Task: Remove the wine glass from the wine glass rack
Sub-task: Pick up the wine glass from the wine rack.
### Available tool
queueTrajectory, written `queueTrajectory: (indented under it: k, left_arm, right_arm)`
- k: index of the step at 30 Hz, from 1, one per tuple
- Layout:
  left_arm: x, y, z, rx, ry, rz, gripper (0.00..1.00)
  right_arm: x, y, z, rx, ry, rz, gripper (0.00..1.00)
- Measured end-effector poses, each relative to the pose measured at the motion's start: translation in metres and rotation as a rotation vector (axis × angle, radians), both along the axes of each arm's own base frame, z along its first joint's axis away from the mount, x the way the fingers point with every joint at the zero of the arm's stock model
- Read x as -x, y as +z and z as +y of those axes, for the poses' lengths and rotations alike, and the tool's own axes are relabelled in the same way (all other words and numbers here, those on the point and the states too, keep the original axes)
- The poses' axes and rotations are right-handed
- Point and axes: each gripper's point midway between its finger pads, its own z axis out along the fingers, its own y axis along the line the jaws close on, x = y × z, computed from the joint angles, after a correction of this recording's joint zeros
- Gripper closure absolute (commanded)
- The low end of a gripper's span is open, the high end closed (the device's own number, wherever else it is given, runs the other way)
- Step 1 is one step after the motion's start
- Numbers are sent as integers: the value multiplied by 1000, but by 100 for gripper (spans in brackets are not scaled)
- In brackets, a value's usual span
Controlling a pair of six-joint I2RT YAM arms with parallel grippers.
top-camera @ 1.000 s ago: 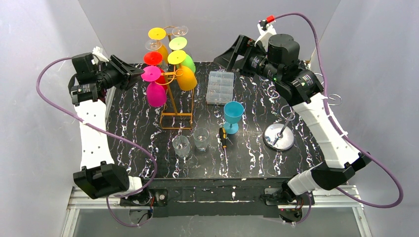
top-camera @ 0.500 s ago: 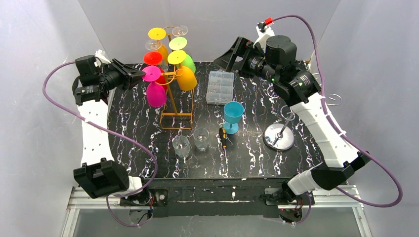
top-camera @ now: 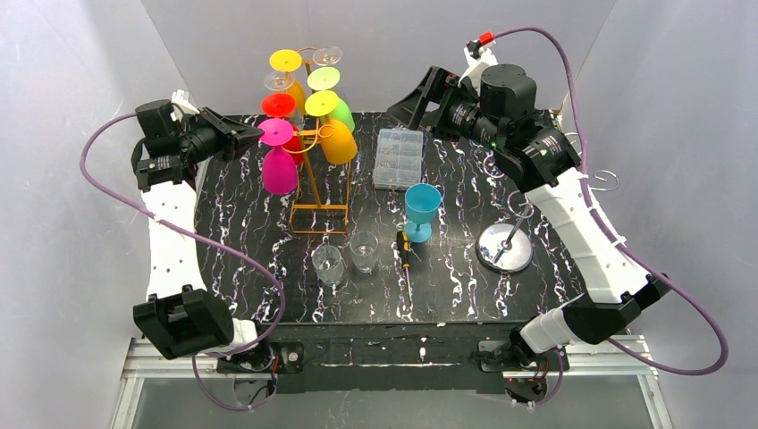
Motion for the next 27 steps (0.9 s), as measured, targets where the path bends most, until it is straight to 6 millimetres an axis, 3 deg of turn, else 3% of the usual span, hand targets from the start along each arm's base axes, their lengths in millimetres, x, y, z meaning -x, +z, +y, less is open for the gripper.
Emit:
queueTrajectory:
  k: [11, 27]
  left_arm:
    - [0, 5, 1, 21, 0, -13, 100]
    - [2, 12, 13, 37, 23, -38, 100]
  right_arm:
    - [0, 0, 0, 0, -3, 0, 2]
    - [0, 0, 0, 0, -3, 0, 2]
